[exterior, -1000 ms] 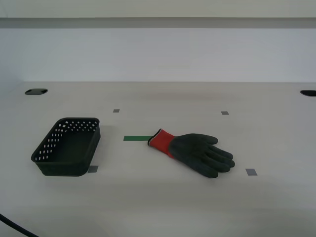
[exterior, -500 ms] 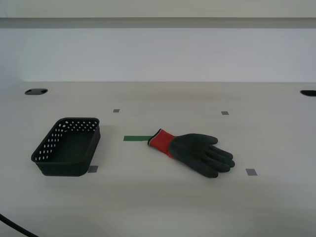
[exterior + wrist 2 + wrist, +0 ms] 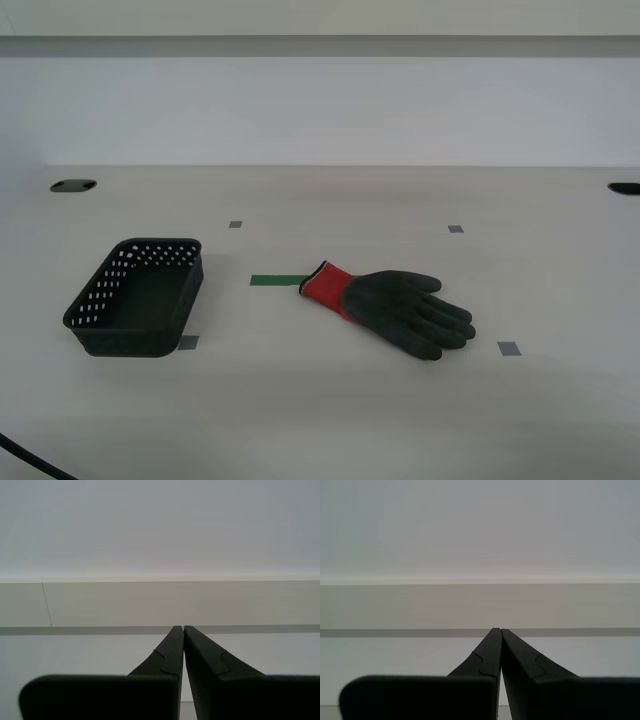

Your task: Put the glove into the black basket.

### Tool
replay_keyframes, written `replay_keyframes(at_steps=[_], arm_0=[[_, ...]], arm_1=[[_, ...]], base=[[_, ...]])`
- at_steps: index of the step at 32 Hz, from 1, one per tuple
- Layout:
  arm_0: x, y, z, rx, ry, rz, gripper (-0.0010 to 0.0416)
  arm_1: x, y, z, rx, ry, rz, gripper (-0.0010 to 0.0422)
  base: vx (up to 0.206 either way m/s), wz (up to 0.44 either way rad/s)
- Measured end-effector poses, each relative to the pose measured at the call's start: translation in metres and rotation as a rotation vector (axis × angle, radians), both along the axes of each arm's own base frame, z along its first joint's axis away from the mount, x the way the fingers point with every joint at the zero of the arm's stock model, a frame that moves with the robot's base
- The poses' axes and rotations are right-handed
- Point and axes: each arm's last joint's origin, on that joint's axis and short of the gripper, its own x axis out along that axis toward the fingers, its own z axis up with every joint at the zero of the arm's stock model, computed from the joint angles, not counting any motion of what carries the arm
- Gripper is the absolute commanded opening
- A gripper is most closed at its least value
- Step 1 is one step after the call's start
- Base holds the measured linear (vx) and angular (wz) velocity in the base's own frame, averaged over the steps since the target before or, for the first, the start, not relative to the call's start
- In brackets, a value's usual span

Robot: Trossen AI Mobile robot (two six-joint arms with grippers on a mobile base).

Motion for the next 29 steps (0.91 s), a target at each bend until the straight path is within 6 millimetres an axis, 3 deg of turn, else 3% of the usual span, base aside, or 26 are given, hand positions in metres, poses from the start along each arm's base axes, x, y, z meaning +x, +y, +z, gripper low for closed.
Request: replay_keyframes(at_steps=[17,20,24,29], arm_0=[[0.0,0.0,0.0,0.0,0.0,0.0,0.0],[0.0,0.0,0.0,0.0,0.0,0.0,0.0],[0.0,0.0,0.0,0.0,0.0,0.0,0.0001],[0.0,0.0,0.0,0.0,0.0,0.0,0.0001]], arm_1=[[0.0,0.0,0.003,-0.006,-0.007,-0.007,0.0],[0.002,-0.004,0.008,-0.074,0.001,-0.124,0.0],[0.005,-0.016,0.017,-0.102,0.097,-0.214,-0.0001],[0.003,-0.046,0.024,0.055,0.211,-0.341,-0.0001]], base=[[0.0,0.0],[0.0,0.0],[0.0,0.0],[0.0,0.0]])
